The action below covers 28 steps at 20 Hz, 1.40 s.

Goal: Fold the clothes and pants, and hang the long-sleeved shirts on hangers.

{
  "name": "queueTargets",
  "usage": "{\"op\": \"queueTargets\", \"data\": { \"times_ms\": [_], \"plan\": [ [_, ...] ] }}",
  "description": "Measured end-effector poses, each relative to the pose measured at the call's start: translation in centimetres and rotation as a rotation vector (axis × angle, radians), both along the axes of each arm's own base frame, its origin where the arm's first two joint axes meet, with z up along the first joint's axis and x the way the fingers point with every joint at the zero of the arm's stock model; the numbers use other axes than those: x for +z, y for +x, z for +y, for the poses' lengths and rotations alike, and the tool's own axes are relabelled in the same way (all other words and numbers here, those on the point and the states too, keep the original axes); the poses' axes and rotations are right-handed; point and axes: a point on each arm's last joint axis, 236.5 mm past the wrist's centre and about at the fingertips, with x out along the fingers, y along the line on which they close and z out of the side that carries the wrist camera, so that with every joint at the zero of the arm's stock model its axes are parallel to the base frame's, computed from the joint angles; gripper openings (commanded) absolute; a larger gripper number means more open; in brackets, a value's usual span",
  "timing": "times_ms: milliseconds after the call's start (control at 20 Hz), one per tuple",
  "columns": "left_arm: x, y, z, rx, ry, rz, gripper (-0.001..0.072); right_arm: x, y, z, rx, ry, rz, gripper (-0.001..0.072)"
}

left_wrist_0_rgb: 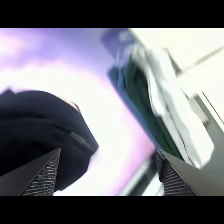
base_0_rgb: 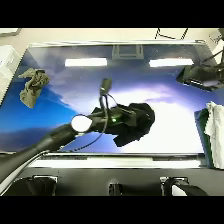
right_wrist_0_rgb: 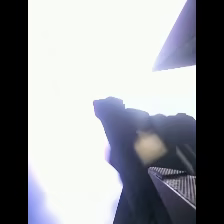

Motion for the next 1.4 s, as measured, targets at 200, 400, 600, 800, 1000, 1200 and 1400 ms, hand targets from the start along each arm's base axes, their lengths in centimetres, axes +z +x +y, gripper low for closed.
{"op": "queueTargets", "data": {
  "times_ms": [200, 400, 600, 800, 1000, 1200, 1400],
  "plan": [
    [-1.3, 4.7, 5.6, 0.011, -0.014, 0.194, 0.0713, -2.1, -1.2, -0.9, -0.010, -0.035, 0.086, 0.0711],
    [-6.0, 8.7, 18.7, 0.123, 0.123, 0.445, 0.0713, -8.3, -2.5, -0.9, 0.014, -0.037, 0.249, 0.0711],
    [-13.0, 5.9, 28.1, 0.203, 0.335, 0.686, 0.0713, -14.8, -2.5, -0.2, 0.019, 0.008, 0.362, 0.0711],
    [-17.4, 3.5, 30.4, 0.238, 0.417, 0.788, 0.0713, -19.1, -0.8, 0.9, 0.013, 0.075, 0.394, 0.0711],
    [-19.9, 3.1, 29.3, 0.249, 0.406, 0.841, 0.0713, -22.0, 1.6, 2.0, -0.010, 0.144, 0.376, 0.0711],
    [-21.0, 2.1, 26.9, 0.206, 0.398, 0.869, 0.0687, -24.4, 2.0, 2.5, 0.002, 0.168, 0.410, 0.0706],
    [-21.9, 1.7, 26.1, 0.195, 0.424, 0.859, 0.0029, -25.9, 1.1, 2.7, 0.026, 0.173, 0.473, 0.0038]
  ]
}}
